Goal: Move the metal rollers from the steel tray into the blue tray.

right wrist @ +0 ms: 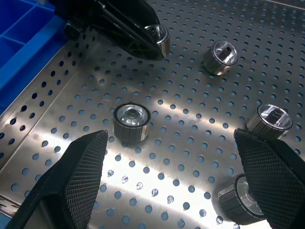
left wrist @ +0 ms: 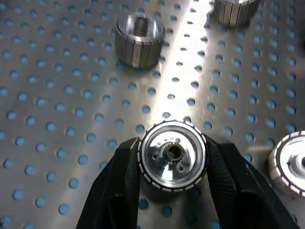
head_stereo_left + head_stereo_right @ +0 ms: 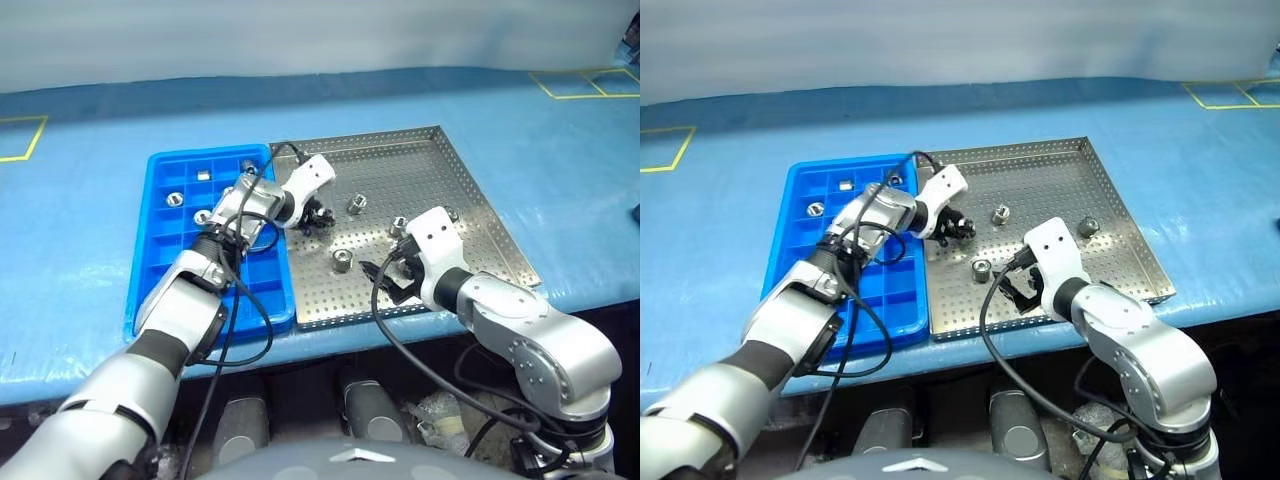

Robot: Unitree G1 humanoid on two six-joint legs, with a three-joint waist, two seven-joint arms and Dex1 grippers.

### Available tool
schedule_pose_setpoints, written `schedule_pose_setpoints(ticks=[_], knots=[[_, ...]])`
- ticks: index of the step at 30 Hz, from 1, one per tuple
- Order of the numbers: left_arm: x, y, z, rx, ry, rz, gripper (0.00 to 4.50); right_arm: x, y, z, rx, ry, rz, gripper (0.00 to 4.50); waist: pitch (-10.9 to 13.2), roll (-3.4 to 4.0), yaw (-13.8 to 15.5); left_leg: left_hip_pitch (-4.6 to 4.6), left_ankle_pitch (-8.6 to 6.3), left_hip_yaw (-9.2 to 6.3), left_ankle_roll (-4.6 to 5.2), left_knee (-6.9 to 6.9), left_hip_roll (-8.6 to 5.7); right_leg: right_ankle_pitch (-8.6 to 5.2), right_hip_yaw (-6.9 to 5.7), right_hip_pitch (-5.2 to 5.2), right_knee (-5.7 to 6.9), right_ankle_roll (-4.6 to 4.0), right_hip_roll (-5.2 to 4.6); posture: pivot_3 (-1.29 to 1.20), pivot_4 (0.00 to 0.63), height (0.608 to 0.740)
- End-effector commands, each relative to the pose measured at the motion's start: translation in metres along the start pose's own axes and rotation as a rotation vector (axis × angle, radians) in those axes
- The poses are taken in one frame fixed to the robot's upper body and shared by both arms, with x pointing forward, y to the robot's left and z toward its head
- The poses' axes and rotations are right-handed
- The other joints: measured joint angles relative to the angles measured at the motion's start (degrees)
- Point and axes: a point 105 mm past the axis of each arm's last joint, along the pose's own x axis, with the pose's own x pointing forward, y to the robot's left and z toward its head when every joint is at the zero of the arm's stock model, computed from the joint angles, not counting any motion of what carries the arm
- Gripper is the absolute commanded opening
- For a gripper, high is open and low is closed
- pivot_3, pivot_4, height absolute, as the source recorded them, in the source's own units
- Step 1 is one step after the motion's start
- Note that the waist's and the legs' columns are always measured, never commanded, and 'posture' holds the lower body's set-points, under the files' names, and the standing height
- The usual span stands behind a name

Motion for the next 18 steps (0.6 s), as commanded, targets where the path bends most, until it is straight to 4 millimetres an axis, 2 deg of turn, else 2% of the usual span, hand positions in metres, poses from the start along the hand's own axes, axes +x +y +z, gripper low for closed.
schedule_pose_setpoints(ticks=[1,3,4,6,9,12,13,16,18], knots=[[-0.048,0.029,0.041,0.008,-0.267,0.276,1.68,0.000,0.004,0.011,-0.023,-0.049,0.013,4.50,0.00,0.00,-0.02,-0.01,0.00,-0.01,0.00,0.00,0.00,0.01,0.00,0.01,-0.01,0.00,-0.01,-0.13,0.150,0.740],[-0.080,0.046,0.034,0.065,-0.303,0.518,1.68,0.004,0.008,0.012,-0.027,-0.054,0.030,4.50,-0.03,0.06,-0.28,0.02,-0.01,0.02,0.00,-0.04,0.02,0.10,0.07,0.00,-0.02,-0.13,-0.01,-0.12,0.150,0.740],[-0.089,0.048,0.029,0.076,-0.302,0.576,1.68,0.005,0.009,0.013,-0.031,-0.055,0.036,4.50,-0.05,0.08,-0.35,0.10,-0.01,0.02,0.00,-0.09,0.04,0.15,0.13,0.00,-0.02,-0.22,-0.01,-0.12,0.150,0.740],[-0.108,0.047,0.014,-0.018,-0.337,0.646,1.68,0.011,0.011,0.016,-0.072,-0.068,0.034,4.50,-0.05,0.08,0.01,0.17,0.00,0.02,-0.01,-0.12,0.02,0.16,0.11,0.04,0.10,-0.26,0.02,-0.09,0.150,0.740],[-0.137,0.042,-0.027,-0.113,-0.315,0.788,1.68,0.023,0.026,0.033,-0.127,-0.186,0.101,4.50,-0.05,0.06,0.75,0.24,0.00,0.01,-0.02,-0.05,0.01,0.14,0.04,0.16,0.11,-0.23,-0.01,-0.04,0.150,0.740],[-0.153,0.032,-0.061,-0.167,-0.256,0.889,1.68,0.031,0.044,0.044,-0.134,-0.275,0.211,4.50,-0.03,0.01,1.91,0.35,0.00,0.02,-0.02,-0.01,-0.01,0.05,0.03,0.31,0.03,-0.05,-0.04,-0.02,0.150,0.740],[-0.156,0.030,-0.066,-0.160,-0.237,0.906,1.68,0.032,0.047,0.045,-0.136,-0.283,0.230,4.50,-0.02,0.00,2.33,0.37,0.01,0.02,-0.03,0.01,0.00,0.06,0.00,0.35,0.02,-0.03,-0.04,0.00,0.150,0.740],[-0.168,0.022,-0.101,-0.276,-0.173,0.987,1.68,0.042,0.065,0.048,-0.159,-0.294,0.325,4.50,-0.03,-0.06,3.73,0.44,0.06,-0.02,-0.04,0.04,0.01,0.08,-0.07,0.47,0.02,-0.01,-0.04,0.04,0.150,0.740],[-0.174,0.018,-0.116,-0.330,-0.151,1.033,1.68,0.045,0.074,0.050,-0.173,-0.307,0.375,4.50,-0.04,-0.06,4.24,0.52,0.06,0.03,-0.04,0.06,0.01,0.08,-0.05,0.54,0.01,-0.02,-0.07,0.05,0.150,0.740]])
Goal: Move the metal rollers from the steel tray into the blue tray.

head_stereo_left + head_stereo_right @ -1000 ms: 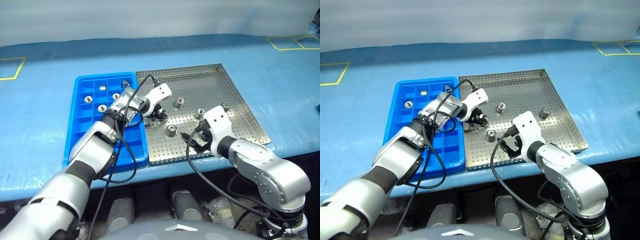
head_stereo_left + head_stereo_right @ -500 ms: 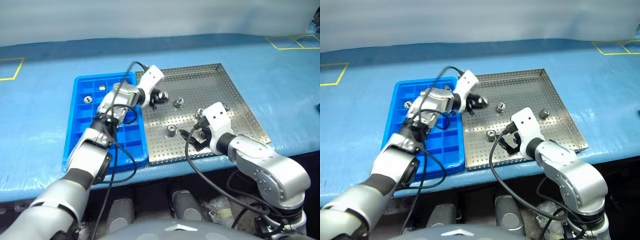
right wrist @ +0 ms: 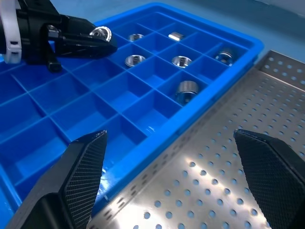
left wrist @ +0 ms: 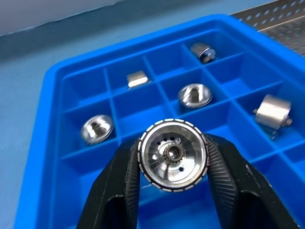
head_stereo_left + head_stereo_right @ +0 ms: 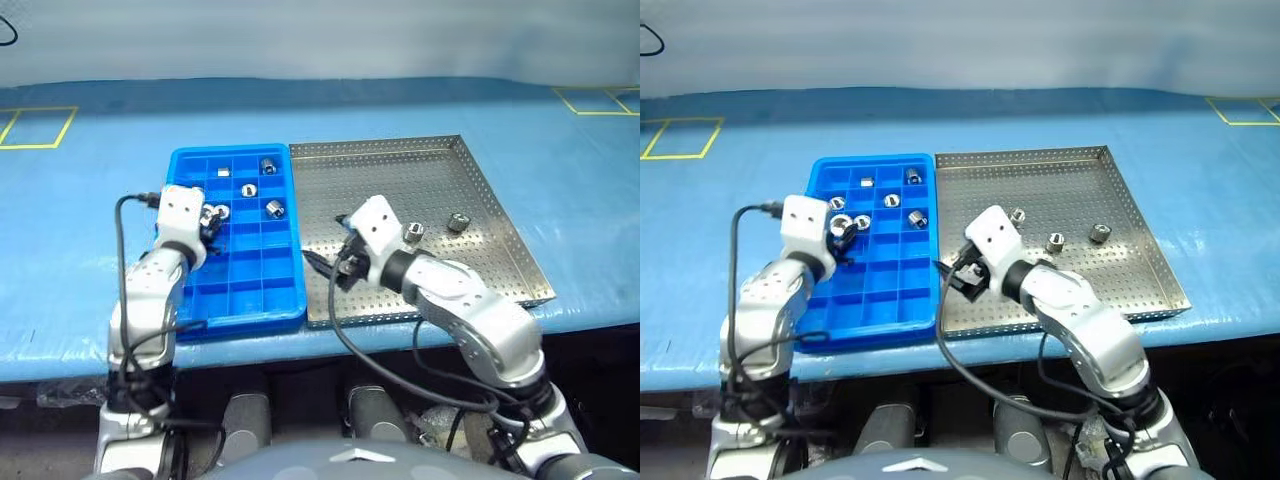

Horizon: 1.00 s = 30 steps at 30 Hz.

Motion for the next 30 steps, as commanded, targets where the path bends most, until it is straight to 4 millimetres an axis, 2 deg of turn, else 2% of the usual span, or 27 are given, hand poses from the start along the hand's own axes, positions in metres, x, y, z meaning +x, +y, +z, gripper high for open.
schedule_pose_setpoints(ticks=[1,8,12,15,16,17,20,23,27,30], knots=[[-0.013,0.013,-0.001,-0.037,-0.015,0.101,1.68,0.006,0.011,0.014,-0.043,-0.066,0.073,4.50,-0.01,-0.01,0.72,0.02,0.00,0.00,0.00,0.00,0.00,0.01,-0.01,0.03,-0.01,-0.01,0.00,0.05,0.150,0.740],[-0.012,0.016,-0.030,-0.099,0.079,0.154,1.68,0.012,0.016,0.013,-0.036,-0.072,0.101,4.50,-0.05,-0.02,1.41,0.21,0.00,0.02,-0.01,-0.02,0.06,-0.16,-0.08,0.14,0.00,-0.40,0.01,0.05,0.150,0.740],[-0.004,0.010,-0.028,-0.124,0.073,0.124,3.03,0.009,0.013,0.010,-0.025,-0.065,0.080,4.50,-0.07,0.00,1.41,0.25,0.00,0.00,-0.01,-0.08,0.10,-0.13,-0.12,0.12,0.04,-0.46,0.06,0.03,0.150,0.740],[0.004,-0.003,-0.002,-0.131,-0.013,0.054,4.05,0.002,0.008,0.009,-0.015,-0.064,0.042,4.50,-0.07,-0.01,1.28,0.26,0.00,0.00,-0.01,-0.07,0.12,-0.17,-0.13,0.12,0.05,-0.48,0.09,0.00,0.150,0.740],[0.005,-0.010,0.010,-0.135,-0.053,0.016,4.35,-0.001,0.005,0.008,-0.014,-0.063,0.027,4.50,-0.06,-0.02,1.28,0.24,0.00,0.00,-0.02,-0.07,0.11,-0.17,-0.12,0.11,0.04,-0.47,0.08,0.00,0.150,0.740],[0.005,-0.020,0.025,-0.135,-0.102,-0.038,4.47,-0.006,0.003,0.007,-0.013,-0.062,0.009,4.50,-0.06,-0.03,1.28,0.17,0.01,0.01,-0.02,-0.05,0.10,-0.17,-0.11,0.08,0.04,-0.46,0.08,-0.01,0.150,0.740],[-0.001,-0.060,0.069,-0.117,-0.245,-0.301,4.47,-0.024,-0.004,0.004,0.002,-0.057,-0.048,4.50,-0.06,-0.07,1.69,0.06,0.01,0.00,-0.02,-0.03,0.04,-0.15,-0.10,0.04,-0.01,-0.44,0.03,-0.03,0.150,0.740],[-0.011,-0.106,0.095,-0.050,-0.291,-0.599,4.47,-0.045,-0.013,-0.006,0.022,-0.028,-0.123,4.50,-0.07,-0.08,1.61,-0.03,0.00,-0.01,-0.02,-0.05,-0.05,-0.12,-0.07,0.07,-0.17,-0.42,-0.02,-0.06,0.150,0.740],[-0.018,-0.152,0.092,0.066,-0.207,-0.919,4.47,-0.071,-0.027,-0.027,0.048,0.056,-0.232,4.50,-0.08,-0.05,0.53,-0.09,-0.01,0.03,0.00,-0.07,-0.05,0.00,-0.03,-0.03,-0.17,-0.15,-0.02,-0.10,0.150,0.740],[-0.020,-0.177,0.071,0.149,-0.055,-1.114,4.47,-0.087,-0.031,-0.039,0.065,0.105,-0.289,4.50,-0.10,-0.01,-0.96,0.05,0.00,0.09,0.00,-0.14,0.02,-0.21,-0.02,-0.03,-0.12,-0.43,0.03,-0.14,0.150,0.740]])
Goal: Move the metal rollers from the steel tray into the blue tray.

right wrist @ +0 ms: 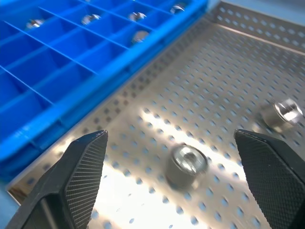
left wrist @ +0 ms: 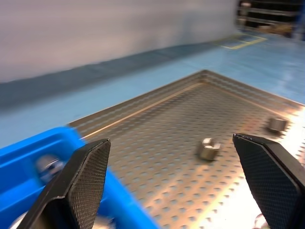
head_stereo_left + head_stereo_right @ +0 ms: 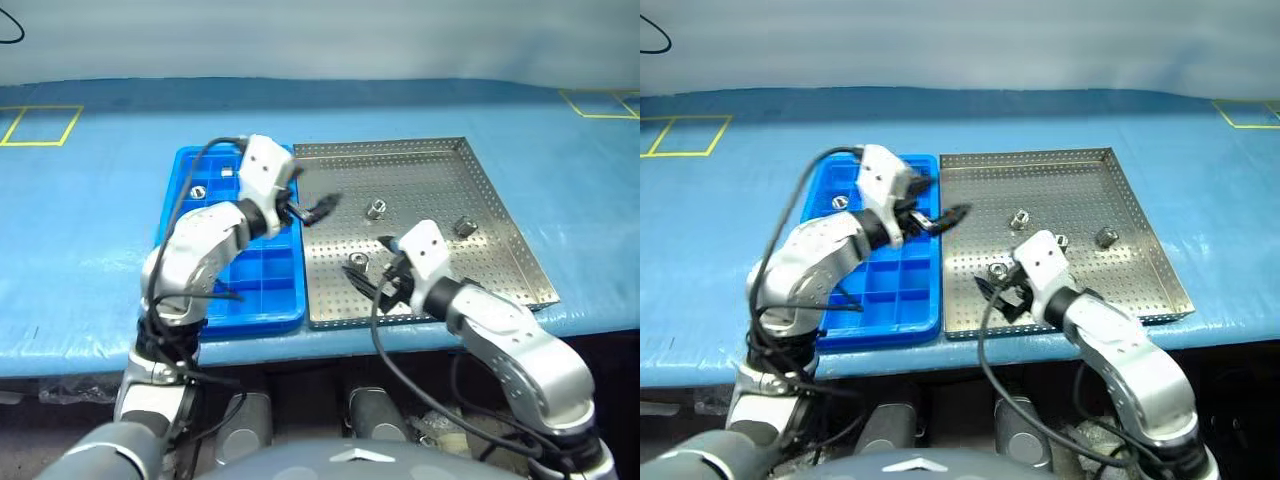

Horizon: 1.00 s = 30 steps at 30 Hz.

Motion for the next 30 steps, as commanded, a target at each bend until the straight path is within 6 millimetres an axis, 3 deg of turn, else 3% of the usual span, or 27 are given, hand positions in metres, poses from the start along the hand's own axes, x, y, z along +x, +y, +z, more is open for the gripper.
schedule_pose_setpoints(ticks=[1,7,15,18,25,30], knots=[[0.017,-0.023,-0.025,0.005,0.175,-0.226,4.47,-0.018,-0.007,0.002,-0.014,-0.013,-0.065,4.50,0.00,0.01,-0.97,0.01,0.00,0.00,0.00,0.00,0.03,-0.01,0.01,-0.03,0.05,-0.01,0.04,-0.14,0.150,0.740],[0.036,-0.026,-0.065,0.057,0.411,-0.323,4.47,-0.031,-0.009,-0.005,0.034,-0.011,-0.145,4.50,0.01,0.02,-3.16,0.01,0.00,0.04,0.00,0.02,0.04,-0.03,0.11,-0.08,0.09,-0.01,0.07,-0.22,0.150,0.740],[0.051,-0.027,-0.077,0.106,0.485,-0.337,4.47,-0.032,-0.009,-0.001,0.064,-0.040,-0.195,4.50,0.00,0.02,-4.80,-0.05,0.00,0.10,0.00,0.02,0.02,-0.03,0.21,-0.13,0.05,0.05,0.05,-0.25,0.150,0.740],[0.052,-0.025,-0.078,0.129,0.500,-0.331,3.91,-0.032,-0.010,-0.001,0.065,-0.039,-0.205,4.50,0.01,0.03,-5.28,-0.06,0.00,0.10,0.00,-0.02,0.02,-0.03,0.22,-0.16,0.06,0.05,0.05,-0.25,0.150,0.740],[0.044,-0.020,-0.078,0.153,0.517,-0.324,1.61,-0.028,-0.011,0.003,0.061,-0.047,-0.199,4.50,0.01,0.03,-5.56,-0.09,0.00,0.10,0.01,-0.01,0.02,-0.03,0.24,-0.19,0.07,0.07,0.05,-0.23,0.150,0.740],[0.042,-0.014,-0.066,0.147,0.458,-0.298,1.61,-0.024,-0.011,0.005,0.059,-0.048,-0.187,4.50,0.01,0.03,-5.28,-0.08,0.00,0.08,0.01,-0.01,0.03,-0.03,0.22,-0.19,0.09,0.06,0.06,-0.20,0.150,0.740]])
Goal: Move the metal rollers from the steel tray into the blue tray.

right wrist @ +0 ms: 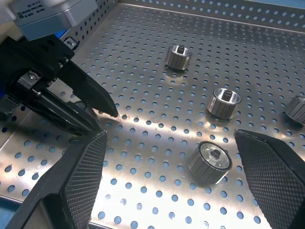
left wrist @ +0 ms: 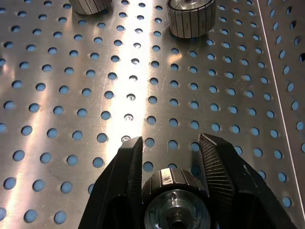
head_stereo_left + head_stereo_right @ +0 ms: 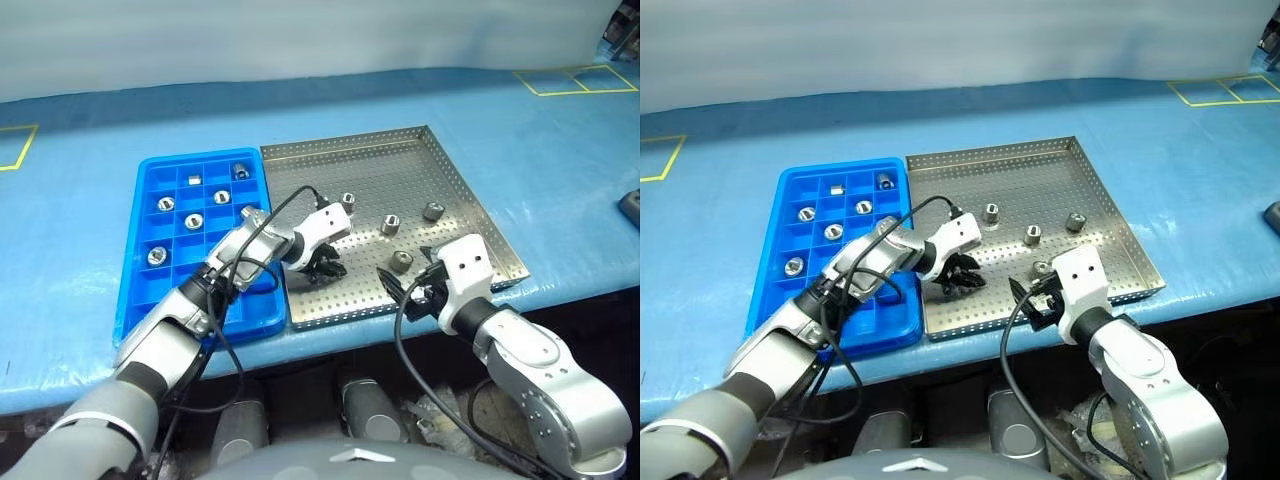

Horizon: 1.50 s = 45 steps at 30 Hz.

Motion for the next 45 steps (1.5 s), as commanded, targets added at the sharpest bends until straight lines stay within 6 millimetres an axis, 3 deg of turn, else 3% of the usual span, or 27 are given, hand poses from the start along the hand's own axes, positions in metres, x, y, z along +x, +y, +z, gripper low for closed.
schedule_pose_setpoints(ticks=[1,8,13,15,18,21,24,31,38,45], knots=[[-0.011,0.002,0.027,0.039,-0.115,0.036,1.61,0.001,0.002,0.009,-0.010,-0.034,0.009,4.50,0.00,0.00,0.18,-0.02,0.00,0.00,0.00,0.00,-0.01,0.01,0.00,0.00,-0.01,0.01,0.00,-0.20,0.150,0.740],[-0.031,0.013,0.055,-0.013,-0.266,0.126,1.61,0.004,0.004,0.010,-0.014,-0.034,0.025,4.50,0.01,0.00,0.95,-0.10,0.00,-0.03,0.00,0.01,-0.04,0.18,-0.01,-0.03,-0.03,0.32,-0.01,-0.19,0.150,0.740],[-0.087,0.045,0.068,-0.105,-0.476,0.432,1.61,0.008,0.011,0.016,-0.027,-0.047,0.066,4.50,0.02,0.03,0.91,-0.07,0.00,-0.02,0.00,0.00,0.00,0.19,0.01,-0.06,0.00,0.35,0.01,-0.15,0.150,0.740],[-0.106,0.054,0.064,-0.172,-0.555,0.532,1.61,0.012,0.015,0.020,-0.037,-0.060,0.097,4.50,0.02,0.04,1.04,-0.03,0.00,-0.04,0.00,0.00,0.01,0.20,-0.01,-0.02,0.02,0.35,0.01,-0.12,0.150,0.740],[-0.136,0.067,0.038,-0.239,-0.606,0.756,1.61,0.025,0.029,0.031,-0.065,-0.090,0.193,4.50,0.02,0.04,1.24,0.10,0.00,0.00,0.00,0.00,0.01,0.21,0.01,0.07,0.03,0.36,0.00,-0.09,0.150,0.740],[-0.148,0.066,0.008,-0.264,-0.563,0.896,1.61,0.038,0.050,0.040,-0.096,-0.115,0.310,4.50,0.03,0.01,2.19,0.13,0.01,-0.05,0.00,0.02,0.00,0.22,-0.01,0.11,0.05,0.37,0.01,-0.05,0.150,0.740],[-0.153,0.058,-0.021,-0.282,-0.495,1.005,1.61,0.047,0.075,0.052,-0.122,-0.156,0.440,4.50,0.04,-0.01,3.43,0.08,0.01,-0.07,0.00,0.01,-0.02,0.23,-0.01,0.11,0.03,0.35,0.00,0.00,0.150,0.740],[-0.153,0.041,-0.065,-0.424,-0.417,1.130,1.61,0.055,0.115,0.063,-0.165,-0.201,0.615,4.50,0.05,-0.06,6.97,-0.03,0.01,-0.18,0.00,0.03,-0.07,0.33,-0.17,0.12,-0.04,0.19,-0.09,0.04,0.150,0.740],[-0.144,0.019,-0.091,-0.547,-0.361,1.139,1.61,0.052,0.117,0.059,-0.160,-0.195,0.637,4.50,-0.01,-0.05,7.69,0.13,0.01,-0.15,-0.01,0.05,-0.03,0.31,-0.23,0.25,-0.07,0.03,-0.10,0.05,0.150,0.740],[-0.132,0.008,-0.099,-0.594,-0.315,1.108,1.61,0.052,0.113,0.057,-0.151,-0.191,0.622,4.50,-0.05,0.01,7.68,0.43,0.01,-0.16,-0.02,0.06,0.00,0.01,-0.27,0.52,-0.04,-0.08,-0.09,0.04,0.150,0.740]])
